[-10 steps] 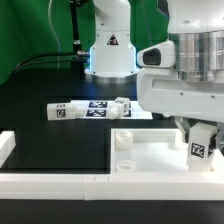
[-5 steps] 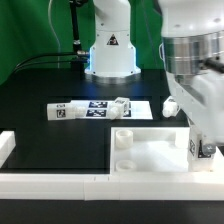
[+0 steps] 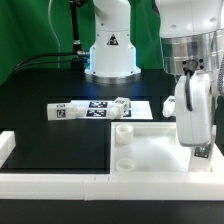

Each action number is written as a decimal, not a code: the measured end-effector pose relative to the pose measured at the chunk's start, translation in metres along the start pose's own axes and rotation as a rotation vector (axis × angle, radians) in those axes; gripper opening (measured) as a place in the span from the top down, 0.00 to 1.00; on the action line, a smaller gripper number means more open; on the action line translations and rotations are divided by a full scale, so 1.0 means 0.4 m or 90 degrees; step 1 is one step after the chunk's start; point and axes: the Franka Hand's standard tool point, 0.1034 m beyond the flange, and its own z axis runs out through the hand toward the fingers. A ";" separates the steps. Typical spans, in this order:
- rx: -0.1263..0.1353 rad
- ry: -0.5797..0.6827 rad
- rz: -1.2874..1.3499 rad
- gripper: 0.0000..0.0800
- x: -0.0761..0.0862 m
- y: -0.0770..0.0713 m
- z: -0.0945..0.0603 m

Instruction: Assemble one leg

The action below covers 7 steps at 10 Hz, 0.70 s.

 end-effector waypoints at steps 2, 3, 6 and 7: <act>0.000 0.001 -0.006 0.64 0.001 0.000 0.002; 0.000 0.001 -0.006 0.41 0.000 0.000 0.001; 0.016 -0.022 -0.034 0.20 -0.034 0.009 -0.087; 0.019 -0.023 -0.034 0.19 -0.028 0.003 -0.096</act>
Offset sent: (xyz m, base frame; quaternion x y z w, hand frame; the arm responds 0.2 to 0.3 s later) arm -0.0205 -0.0003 0.0279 0.0031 0.0199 -0.0592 0.9980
